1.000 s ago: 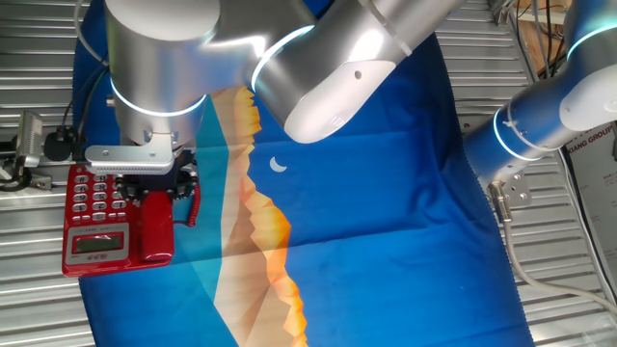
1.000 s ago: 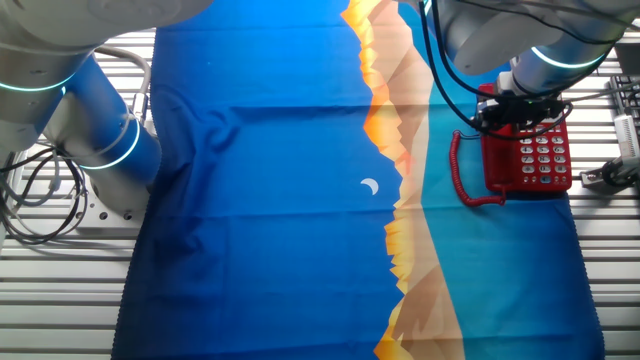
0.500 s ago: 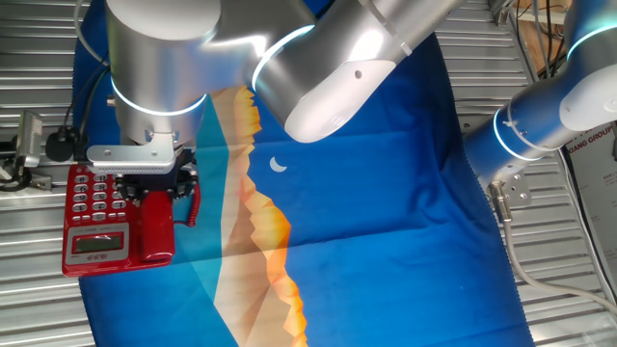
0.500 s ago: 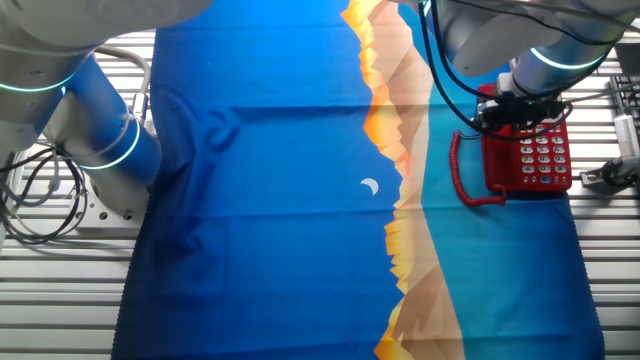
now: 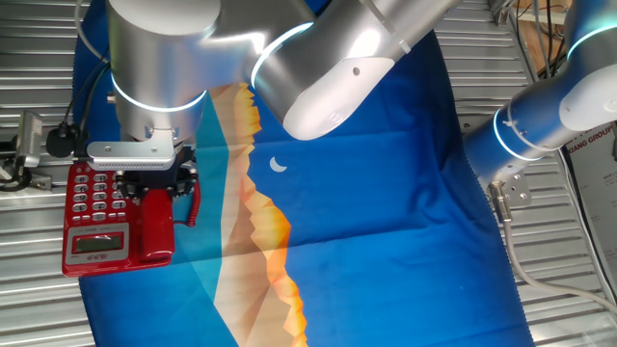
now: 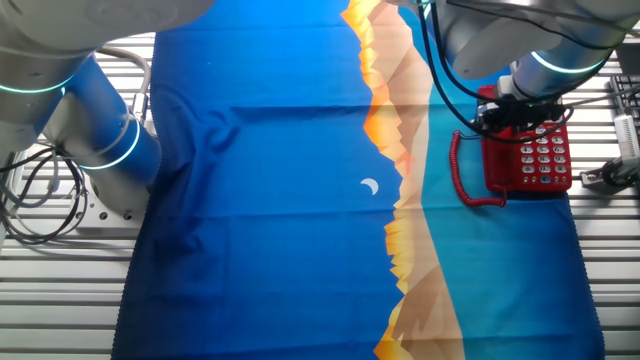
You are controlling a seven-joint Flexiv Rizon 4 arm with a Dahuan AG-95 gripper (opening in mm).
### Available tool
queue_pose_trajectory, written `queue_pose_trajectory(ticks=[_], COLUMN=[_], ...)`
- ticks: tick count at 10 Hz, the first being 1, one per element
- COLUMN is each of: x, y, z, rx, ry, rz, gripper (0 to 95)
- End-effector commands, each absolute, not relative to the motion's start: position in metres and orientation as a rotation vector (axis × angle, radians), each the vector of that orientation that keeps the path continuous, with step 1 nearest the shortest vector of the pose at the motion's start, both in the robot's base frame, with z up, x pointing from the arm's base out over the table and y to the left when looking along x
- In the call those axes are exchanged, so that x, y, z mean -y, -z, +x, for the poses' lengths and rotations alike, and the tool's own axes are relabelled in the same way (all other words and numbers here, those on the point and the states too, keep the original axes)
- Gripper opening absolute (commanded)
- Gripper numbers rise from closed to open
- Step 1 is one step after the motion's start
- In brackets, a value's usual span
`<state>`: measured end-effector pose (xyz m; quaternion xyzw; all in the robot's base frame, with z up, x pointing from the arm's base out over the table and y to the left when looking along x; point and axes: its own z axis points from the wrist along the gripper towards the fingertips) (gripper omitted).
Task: Place the handset of the telephone on the corresponding phone cradle
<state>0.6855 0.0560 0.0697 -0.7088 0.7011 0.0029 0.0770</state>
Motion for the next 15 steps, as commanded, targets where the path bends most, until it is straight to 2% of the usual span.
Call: queue_pose_trajectory(ticks=[1, 15], x=[-0.0573, -0.0583], y=[-0.0700, -0.0689], z=[0.6865, 0.6888], rx=[-2.100, -2.096], ry=[-0.010, -0.014], rz=[-2.122, -2.128], gripper=[0.0, 0.0])
